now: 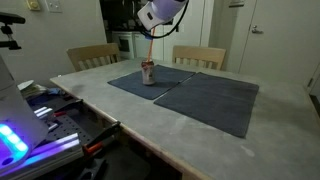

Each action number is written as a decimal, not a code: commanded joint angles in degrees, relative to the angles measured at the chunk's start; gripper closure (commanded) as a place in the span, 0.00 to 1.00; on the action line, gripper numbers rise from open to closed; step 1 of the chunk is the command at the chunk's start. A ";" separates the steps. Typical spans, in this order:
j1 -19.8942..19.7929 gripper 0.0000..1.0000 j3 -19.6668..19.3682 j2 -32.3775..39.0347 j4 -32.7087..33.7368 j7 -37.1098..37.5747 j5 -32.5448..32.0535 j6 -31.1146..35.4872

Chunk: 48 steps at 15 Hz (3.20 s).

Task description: Put the straw in the can and then put it back on the table again

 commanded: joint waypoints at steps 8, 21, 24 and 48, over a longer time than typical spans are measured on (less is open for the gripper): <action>-0.82 0.98 0.07 2.86 -0.36 -4.23 -4.67 -5.18; -0.89 0.77 -0.18 3.38 -0.94 -4.91 -9.93 -6.02; -0.82 0.56 -0.13 3.49 -0.63 -4.68 -10.42 -5.89; 0.13 0.00 0.61 -0.44 12.21 14.64 -25.79 -1.29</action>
